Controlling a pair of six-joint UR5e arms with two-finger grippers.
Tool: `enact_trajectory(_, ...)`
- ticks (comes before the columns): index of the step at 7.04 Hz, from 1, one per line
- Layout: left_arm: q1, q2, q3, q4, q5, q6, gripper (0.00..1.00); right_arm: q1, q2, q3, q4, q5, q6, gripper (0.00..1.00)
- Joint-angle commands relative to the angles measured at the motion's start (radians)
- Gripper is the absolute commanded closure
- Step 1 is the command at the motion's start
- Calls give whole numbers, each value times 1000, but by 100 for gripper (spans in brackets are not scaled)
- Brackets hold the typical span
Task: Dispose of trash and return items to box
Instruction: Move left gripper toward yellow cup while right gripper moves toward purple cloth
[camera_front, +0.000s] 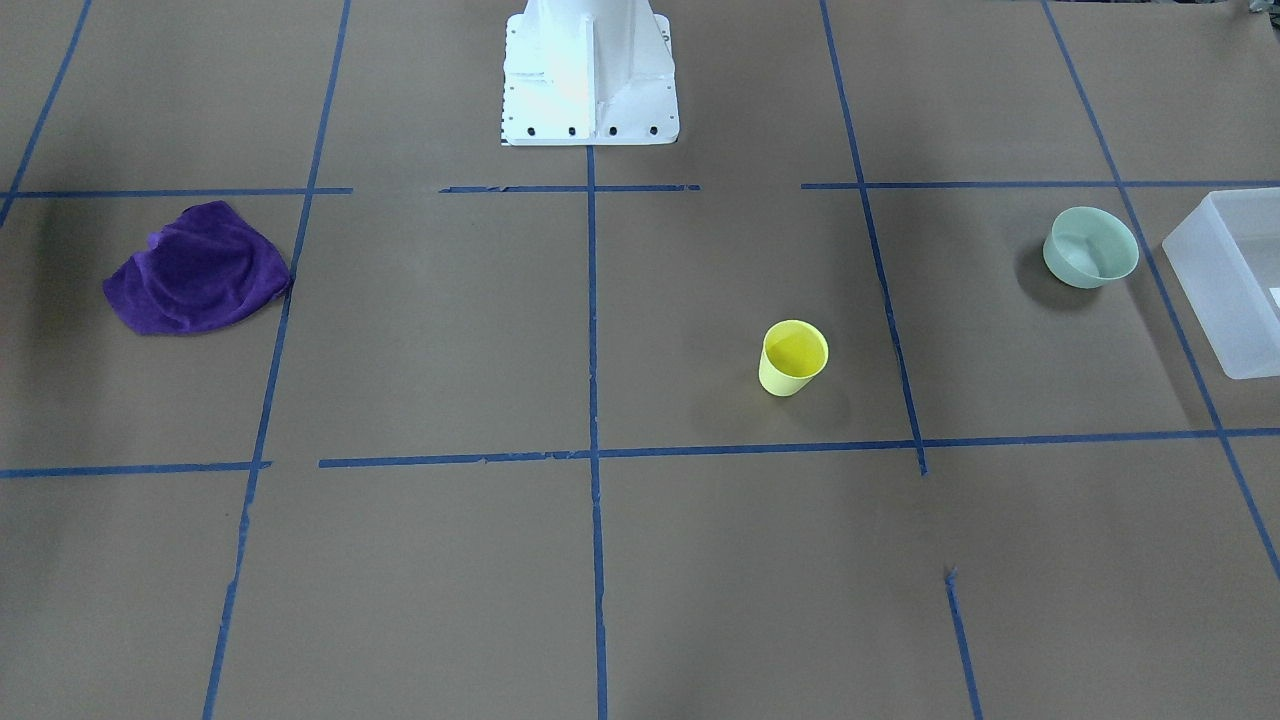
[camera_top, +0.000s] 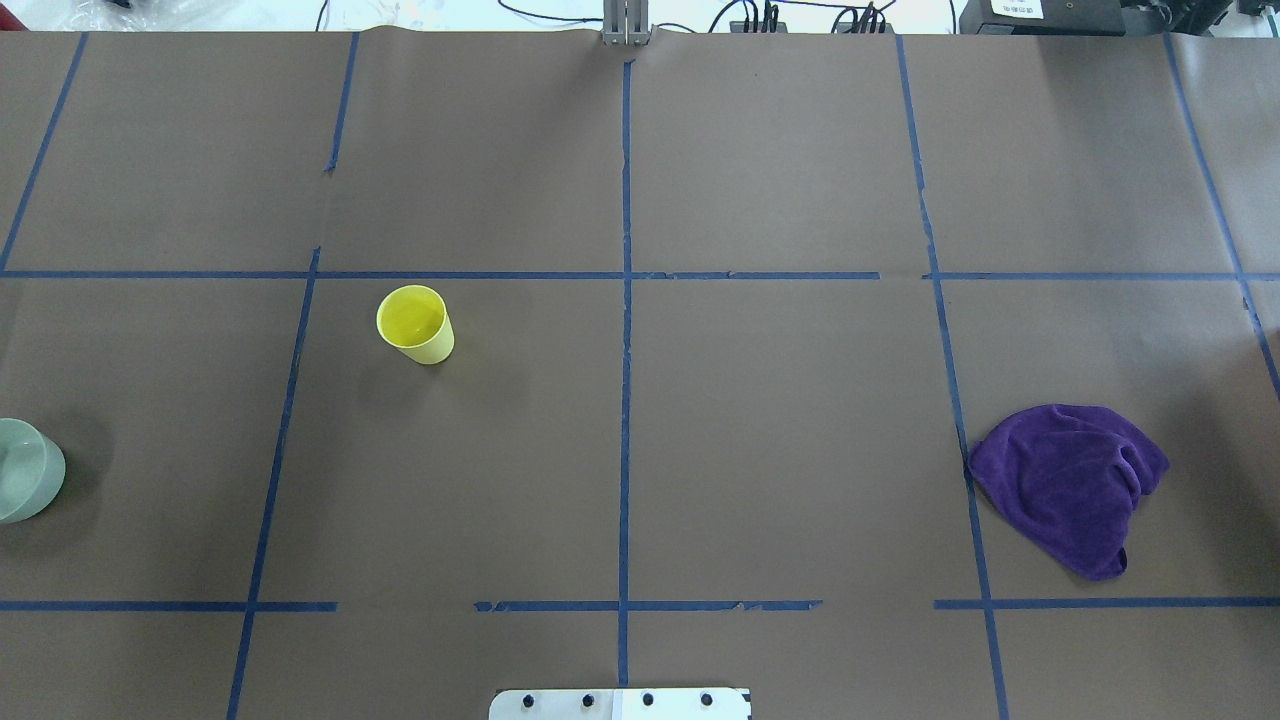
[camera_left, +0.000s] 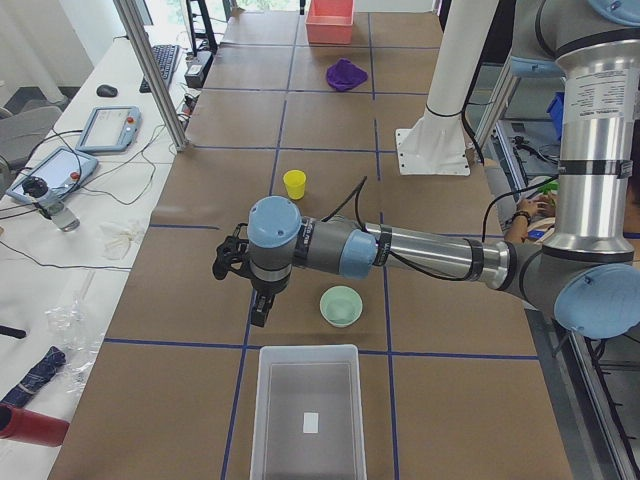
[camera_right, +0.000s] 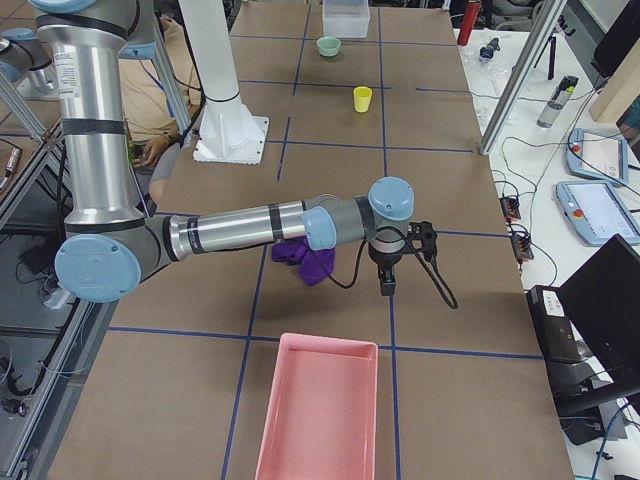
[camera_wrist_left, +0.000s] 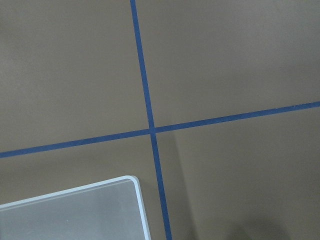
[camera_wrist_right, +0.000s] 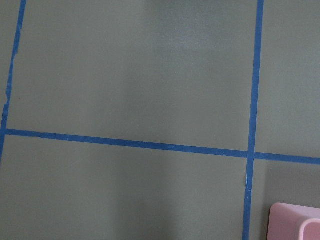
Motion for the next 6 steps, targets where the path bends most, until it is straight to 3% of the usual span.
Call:
enact_trajectory(1,33,-3,3,-66,-40,2,0,-90,-21,-5,47,84,17,0)
enact_trajectory(3,38,88,-37,-166,-47,1,0,-144,-22,30,74,115,44,0)
enact_trajectory(4,44,93,-49,-177,-44,-7,0,-188,-29,68,122,114,177,0)
enact_trajectory(5,51,83,-37,-177,-45,-11,0,-237,-102,132,241,97,412,0)
enact_trajectory(6,51,83,-45,-177,-47,-10,0,-338,-132,133,419,6,637,0)
